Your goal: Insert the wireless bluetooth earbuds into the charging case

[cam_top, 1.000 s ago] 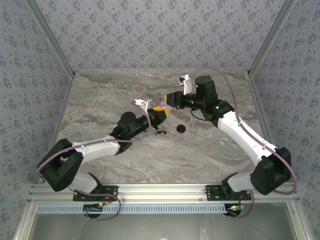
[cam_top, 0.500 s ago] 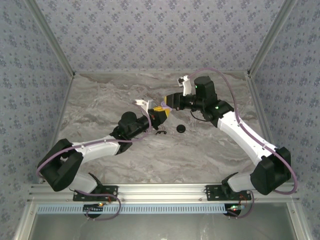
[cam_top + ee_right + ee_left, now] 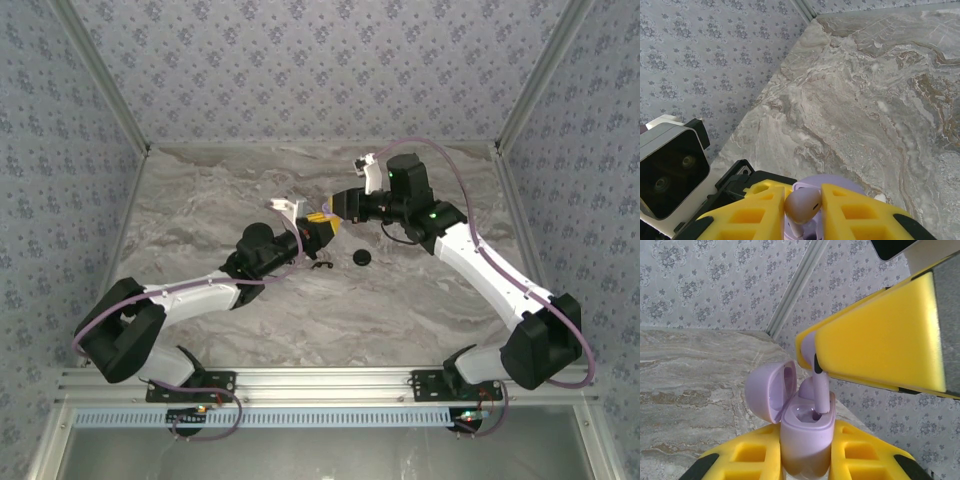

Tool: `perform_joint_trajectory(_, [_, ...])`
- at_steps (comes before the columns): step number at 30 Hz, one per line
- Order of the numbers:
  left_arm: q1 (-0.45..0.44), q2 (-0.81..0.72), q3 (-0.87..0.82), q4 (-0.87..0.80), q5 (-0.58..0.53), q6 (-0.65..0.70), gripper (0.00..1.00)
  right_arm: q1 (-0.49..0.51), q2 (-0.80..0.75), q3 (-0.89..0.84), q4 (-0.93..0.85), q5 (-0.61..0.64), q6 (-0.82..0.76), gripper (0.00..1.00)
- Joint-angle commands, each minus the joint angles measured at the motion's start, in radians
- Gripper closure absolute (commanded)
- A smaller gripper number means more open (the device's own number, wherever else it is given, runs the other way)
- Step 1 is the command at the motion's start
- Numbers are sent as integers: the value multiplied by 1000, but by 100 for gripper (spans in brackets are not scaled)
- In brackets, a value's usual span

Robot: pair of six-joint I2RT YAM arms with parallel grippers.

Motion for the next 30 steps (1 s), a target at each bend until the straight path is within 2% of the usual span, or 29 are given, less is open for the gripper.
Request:
perform_joint_trajectory(1, [-5, -34, 28, 11, -5, 16, 95, 8, 4, 28, -17, 17, -22, 76])
perform_joint_trajectory(20, [-4, -47, 23, 4, -15, 19, 95, 10, 3, 27, -50, 24, -42, 76])
perform_joint_trajectory(30, [-6, -56, 35, -32, -7, 47, 95, 17, 1, 30, -78, 21, -65, 72])
